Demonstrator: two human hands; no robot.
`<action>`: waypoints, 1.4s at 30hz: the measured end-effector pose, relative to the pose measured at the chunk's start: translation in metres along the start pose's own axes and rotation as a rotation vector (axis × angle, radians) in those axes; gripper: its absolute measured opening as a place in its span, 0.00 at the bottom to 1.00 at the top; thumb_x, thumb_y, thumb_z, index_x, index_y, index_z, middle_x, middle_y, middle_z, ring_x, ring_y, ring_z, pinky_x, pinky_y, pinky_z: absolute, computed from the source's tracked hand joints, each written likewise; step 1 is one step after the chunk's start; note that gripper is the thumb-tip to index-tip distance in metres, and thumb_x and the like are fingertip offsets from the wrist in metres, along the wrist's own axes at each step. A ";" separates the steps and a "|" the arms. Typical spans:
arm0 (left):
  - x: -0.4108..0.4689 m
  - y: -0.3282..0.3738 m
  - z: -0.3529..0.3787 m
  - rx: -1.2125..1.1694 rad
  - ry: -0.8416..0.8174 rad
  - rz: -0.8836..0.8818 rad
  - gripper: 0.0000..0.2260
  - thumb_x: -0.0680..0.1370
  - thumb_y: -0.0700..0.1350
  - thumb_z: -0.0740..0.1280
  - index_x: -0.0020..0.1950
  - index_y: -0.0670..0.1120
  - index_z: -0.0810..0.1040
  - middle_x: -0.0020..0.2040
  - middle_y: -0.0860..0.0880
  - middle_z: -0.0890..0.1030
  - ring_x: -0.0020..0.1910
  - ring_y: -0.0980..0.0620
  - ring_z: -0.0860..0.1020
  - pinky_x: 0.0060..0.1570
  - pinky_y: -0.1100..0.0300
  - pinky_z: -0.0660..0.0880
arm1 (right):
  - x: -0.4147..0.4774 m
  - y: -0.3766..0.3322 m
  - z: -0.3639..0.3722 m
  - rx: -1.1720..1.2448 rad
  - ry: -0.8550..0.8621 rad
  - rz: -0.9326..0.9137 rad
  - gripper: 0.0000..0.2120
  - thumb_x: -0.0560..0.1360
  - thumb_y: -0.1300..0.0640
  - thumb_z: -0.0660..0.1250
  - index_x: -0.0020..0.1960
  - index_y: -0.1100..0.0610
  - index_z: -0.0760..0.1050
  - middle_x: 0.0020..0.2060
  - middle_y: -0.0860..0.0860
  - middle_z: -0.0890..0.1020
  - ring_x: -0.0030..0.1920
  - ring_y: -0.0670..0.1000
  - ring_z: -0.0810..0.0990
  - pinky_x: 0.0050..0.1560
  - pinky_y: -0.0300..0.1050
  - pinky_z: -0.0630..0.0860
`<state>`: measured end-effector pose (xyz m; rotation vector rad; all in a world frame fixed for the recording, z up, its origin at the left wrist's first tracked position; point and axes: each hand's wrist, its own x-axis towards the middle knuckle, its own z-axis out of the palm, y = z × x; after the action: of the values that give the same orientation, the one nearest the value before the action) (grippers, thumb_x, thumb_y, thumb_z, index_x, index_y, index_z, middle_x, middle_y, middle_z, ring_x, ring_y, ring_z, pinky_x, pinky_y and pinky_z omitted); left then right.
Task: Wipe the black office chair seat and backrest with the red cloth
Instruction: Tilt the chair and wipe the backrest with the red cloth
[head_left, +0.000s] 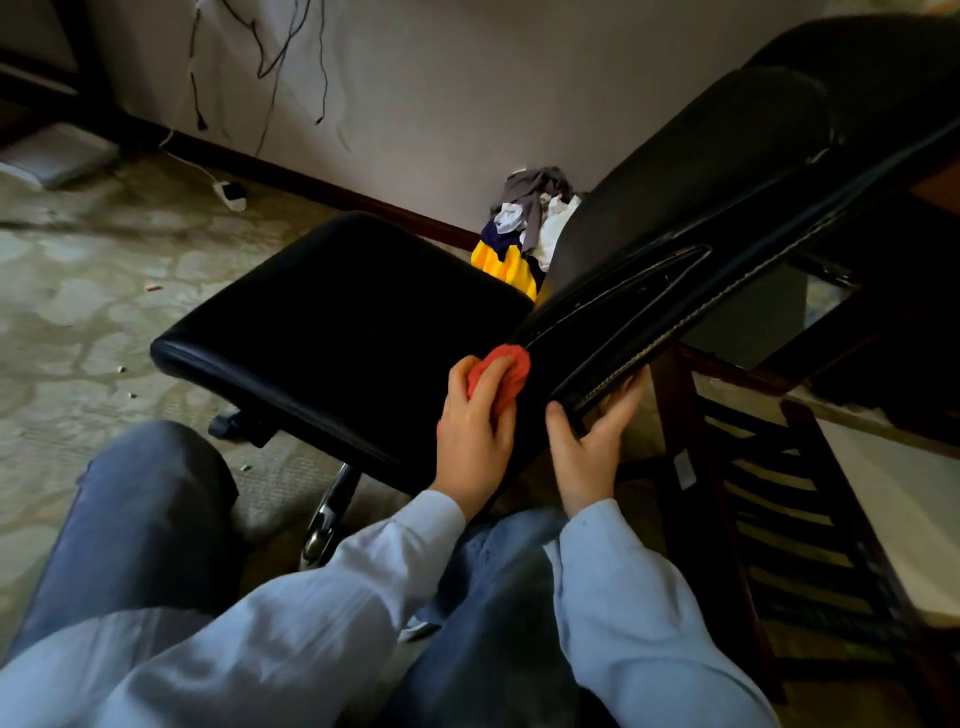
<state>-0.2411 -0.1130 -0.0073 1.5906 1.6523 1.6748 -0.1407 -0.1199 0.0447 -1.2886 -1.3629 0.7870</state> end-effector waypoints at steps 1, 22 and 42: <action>-0.009 -0.009 0.001 0.001 -0.007 -0.048 0.19 0.77 0.48 0.58 0.68 0.52 0.66 0.66 0.42 0.66 0.60 0.45 0.71 0.54 0.59 0.69 | 0.000 0.000 0.000 0.004 -0.001 0.017 0.43 0.74 0.68 0.65 0.74 0.42 0.42 0.65 0.40 0.60 0.63 0.35 0.61 0.55 0.20 0.63; -0.021 -0.040 0.011 -0.207 -0.019 -0.140 0.19 0.74 0.35 0.62 0.65 0.40 0.67 0.64 0.48 0.63 0.59 0.65 0.62 0.61 0.79 0.58 | -0.015 0.023 -0.007 -0.103 -0.157 0.216 0.44 0.74 0.67 0.65 0.75 0.42 0.39 0.72 0.50 0.61 0.63 0.42 0.62 0.47 0.20 0.64; -0.010 -0.010 0.004 -0.242 0.152 -0.223 0.16 0.75 0.33 0.65 0.62 0.41 0.74 0.58 0.48 0.66 0.56 0.56 0.66 0.57 0.80 0.59 | -0.016 0.027 -0.009 -0.123 -0.214 0.221 0.45 0.74 0.65 0.65 0.75 0.41 0.38 0.75 0.50 0.56 0.73 0.51 0.57 0.66 0.44 0.59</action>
<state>-0.2394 -0.1161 -0.0218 1.1487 1.5587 1.8327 -0.1274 -0.1320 0.0175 -1.5038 -1.4725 1.0291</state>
